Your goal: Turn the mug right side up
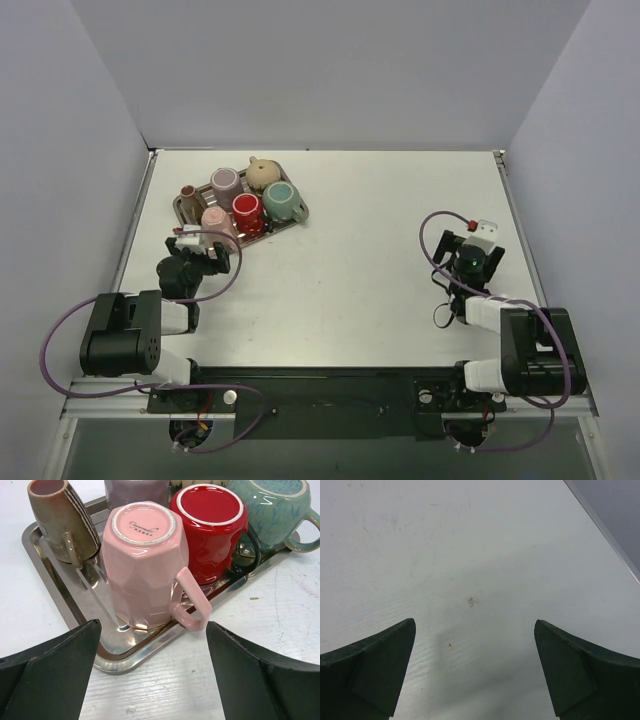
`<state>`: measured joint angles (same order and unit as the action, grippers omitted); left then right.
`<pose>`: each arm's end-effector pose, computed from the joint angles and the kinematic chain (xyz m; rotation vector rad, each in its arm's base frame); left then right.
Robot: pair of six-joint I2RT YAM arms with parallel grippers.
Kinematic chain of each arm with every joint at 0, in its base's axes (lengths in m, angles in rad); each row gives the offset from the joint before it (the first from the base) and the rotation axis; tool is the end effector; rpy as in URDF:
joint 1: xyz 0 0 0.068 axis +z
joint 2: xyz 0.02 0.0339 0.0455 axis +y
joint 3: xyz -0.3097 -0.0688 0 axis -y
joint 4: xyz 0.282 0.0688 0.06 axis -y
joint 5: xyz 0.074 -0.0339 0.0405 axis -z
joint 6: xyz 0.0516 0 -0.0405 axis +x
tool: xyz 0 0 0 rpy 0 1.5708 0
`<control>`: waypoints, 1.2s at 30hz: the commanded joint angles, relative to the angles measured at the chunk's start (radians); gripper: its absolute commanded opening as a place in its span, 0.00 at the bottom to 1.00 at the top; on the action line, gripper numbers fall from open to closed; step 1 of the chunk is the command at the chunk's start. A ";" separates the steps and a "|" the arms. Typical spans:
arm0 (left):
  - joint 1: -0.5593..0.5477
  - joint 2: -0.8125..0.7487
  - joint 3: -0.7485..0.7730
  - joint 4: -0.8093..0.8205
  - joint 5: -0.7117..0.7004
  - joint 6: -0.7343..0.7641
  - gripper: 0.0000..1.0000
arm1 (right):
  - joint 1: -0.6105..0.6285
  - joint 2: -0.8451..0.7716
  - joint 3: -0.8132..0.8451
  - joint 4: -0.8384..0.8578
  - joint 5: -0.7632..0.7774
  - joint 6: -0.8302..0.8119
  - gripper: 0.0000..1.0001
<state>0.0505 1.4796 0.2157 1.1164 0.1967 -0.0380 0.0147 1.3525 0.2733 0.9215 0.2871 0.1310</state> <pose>0.2576 0.0029 0.1529 0.0698 1.7166 -0.1597 0.2611 -0.0108 0.1762 0.3102 1.6959 -0.1404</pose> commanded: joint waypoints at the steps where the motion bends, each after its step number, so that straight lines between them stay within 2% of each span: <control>1: -0.006 -0.012 0.013 0.036 0.027 0.015 0.97 | 0.011 -0.108 0.006 -0.033 0.040 0.012 1.00; 4: -0.005 -0.008 0.014 0.037 0.029 0.013 0.97 | 0.024 -0.197 0.020 -0.130 0.057 0.033 1.00; 6: 0.020 -0.031 0.005 0.055 0.064 0.000 0.92 | 0.031 -0.248 0.044 -0.228 0.032 0.062 1.00; 8: 0.069 -0.056 -0.016 0.069 0.096 -0.048 0.97 | 0.040 -0.308 0.053 -0.280 -0.041 0.079 1.00; 10: 0.083 -0.058 -0.047 0.153 0.121 -0.060 0.97 | 0.063 -0.349 0.053 -0.302 -0.089 0.070 1.00; 11: 0.113 -0.071 -0.035 0.131 0.282 -0.068 0.97 | 0.073 -0.355 0.064 -0.315 -0.104 0.067 1.00; 12: 0.196 -0.118 -0.020 0.065 0.369 -0.112 0.97 | 0.086 -0.372 0.076 -0.355 -0.114 0.059 1.00; 13: 0.228 -0.146 0.043 0.012 0.476 -0.181 0.97 | 0.093 -0.377 0.096 -0.374 -0.130 0.058 1.00; 14: 0.288 -0.210 0.129 -0.138 0.548 -0.194 0.97 | 0.105 -0.385 0.118 -0.406 -0.146 0.055 1.00; 15: 0.325 -0.240 0.172 -0.221 0.588 -0.162 0.97 | 0.110 -0.388 0.125 -0.415 -0.172 0.053 1.00; 16: 0.337 -0.302 0.260 -0.421 0.654 -0.125 0.97 | 0.125 -0.388 0.144 -0.435 -0.180 0.047 1.00; 19: 0.383 -0.419 0.401 -0.764 0.737 0.013 0.97 | 0.151 -0.395 0.167 -0.467 -0.219 0.042 1.00; 20: 0.393 -0.467 0.459 -0.900 0.833 0.033 0.97 | 0.154 -0.400 0.178 -0.486 -0.245 0.044 1.00; 21: 0.402 -0.485 0.503 -0.976 0.904 0.158 0.97 | 0.159 -0.401 0.179 -0.489 -0.256 0.044 1.00; 22: 0.403 -0.504 0.596 -1.255 1.002 0.253 0.97 | 0.160 -0.403 0.184 -0.495 -0.279 0.050 1.00; 23: 0.376 -0.505 0.664 -1.400 1.018 0.509 0.97 | 0.165 -0.403 0.185 -0.495 -0.311 0.050 1.00; 24: 0.346 -0.493 0.785 -1.664 0.948 0.608 0.97 | 0.166 -0.401 0.190 -0.495 -0.331 0.051 1.00; 25: 0.225 -0.480 0.838 -1.758 0.875 0.791 0.97 | 0.171 -0.404 0.191 -0.498 -0.336 0.048 1.00; 26: 0.153 -0.437 0.949 -1.928 0.654 0.876 0.97 | 0.172 -0.408 0.198 -0.515 -0.335 0.048 1.00; 27: -0.029 -0.412 0.993 -1.998 0.541 0.970 0.95 | 0.179 -0.411 0.202 -0.523 -0.336 0.044 1.00; 28: -0.119 -0.347 1.070 -2.088 0.313 1.013 0.93 | 0.179 -0.414 0.204 -0.533 -0.333 0.041 1.00; 29: -0.253 -0.310 1.106 -2.138 0.231 1.077 0.90 | 0.186 -0.418 0.202 -0.533 -0.333 0.035 1.00; 30: -0.309 -0.250 1.146 -2.202 0.090 1.104 0.88 | 0.188 -0.424 0.196 -0.523 -0.329 0.032 1.00; 31: -0.372 -0.213 1.166 -2.231 0.029 1.163 0.85 | 0.189 -0.427 0.193 -0.517 -0.328 0.032 1.00; 33: -0.432 -0.116 1.192 -2.287 -0.096 1.269 0.79 | 0.192 -0.432 0.184 -0.506 -0.327 0.029 1.00; 36: -0.477 -0.055 1.154 -2.244 -0.272 1.433 0.77 | 0.195 -0.426 0.172 -0.501 -0.318 0.028 1.00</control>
<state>-0.3885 1.3590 1.3869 -0.9188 0.2977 1.0626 0.1997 0.9398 0.4305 0.3962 -0.0242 0.1738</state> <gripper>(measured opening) 0.771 1.000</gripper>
